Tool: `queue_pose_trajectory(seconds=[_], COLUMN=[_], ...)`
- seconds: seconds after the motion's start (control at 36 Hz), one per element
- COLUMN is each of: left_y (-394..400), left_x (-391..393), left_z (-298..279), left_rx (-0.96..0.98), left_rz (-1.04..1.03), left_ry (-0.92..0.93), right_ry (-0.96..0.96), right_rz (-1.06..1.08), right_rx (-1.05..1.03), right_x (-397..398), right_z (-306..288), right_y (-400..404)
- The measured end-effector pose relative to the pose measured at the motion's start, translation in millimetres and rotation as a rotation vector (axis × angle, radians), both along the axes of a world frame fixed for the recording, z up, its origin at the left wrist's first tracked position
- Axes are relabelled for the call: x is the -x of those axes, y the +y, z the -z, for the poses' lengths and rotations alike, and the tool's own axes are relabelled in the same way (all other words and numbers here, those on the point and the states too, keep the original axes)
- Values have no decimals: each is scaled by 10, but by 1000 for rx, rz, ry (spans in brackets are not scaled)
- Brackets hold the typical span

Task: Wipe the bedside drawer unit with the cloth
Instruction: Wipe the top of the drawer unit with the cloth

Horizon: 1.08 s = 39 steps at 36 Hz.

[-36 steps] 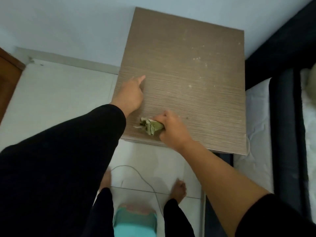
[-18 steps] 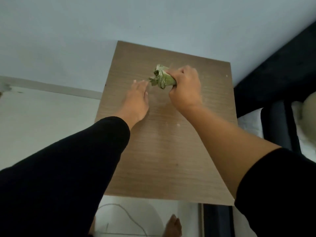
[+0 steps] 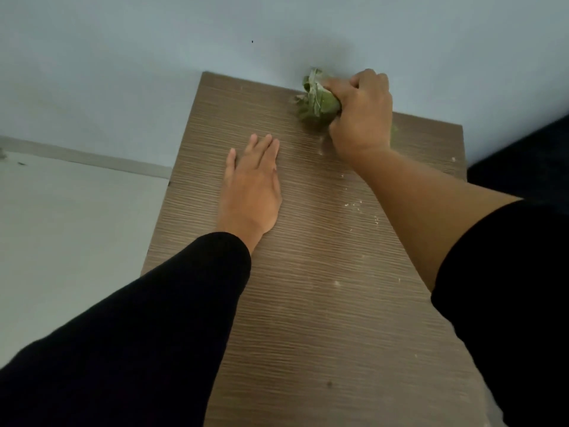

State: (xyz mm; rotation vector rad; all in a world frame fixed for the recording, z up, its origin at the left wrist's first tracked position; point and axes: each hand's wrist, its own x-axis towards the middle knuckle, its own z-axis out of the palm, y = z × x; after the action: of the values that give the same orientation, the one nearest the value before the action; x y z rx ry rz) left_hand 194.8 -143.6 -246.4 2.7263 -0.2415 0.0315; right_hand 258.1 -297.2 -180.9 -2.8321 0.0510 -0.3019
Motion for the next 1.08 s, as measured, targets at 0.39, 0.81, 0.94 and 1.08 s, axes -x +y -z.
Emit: queue_pose_trajectory(seconds=[0.39,0.81,0.94,1.08], left_y=[-28,-5,-6,42], left_x=[-89,-102,-104,-82], left_z=[-11,33,51,24], left_rx=[-82,9,84,236], left_rz=[-10,-18,-21,-32], left_ry=[39,-34,-75,-88], right_ry=[152,309,299,282], right_rz=[-36,-73,-58,-58], right_rx=[46,-202,-231,-244], right_x=[-313,-170,126,528], right_z=[383,328,360,323], right_y=[-74,-65,14,122])
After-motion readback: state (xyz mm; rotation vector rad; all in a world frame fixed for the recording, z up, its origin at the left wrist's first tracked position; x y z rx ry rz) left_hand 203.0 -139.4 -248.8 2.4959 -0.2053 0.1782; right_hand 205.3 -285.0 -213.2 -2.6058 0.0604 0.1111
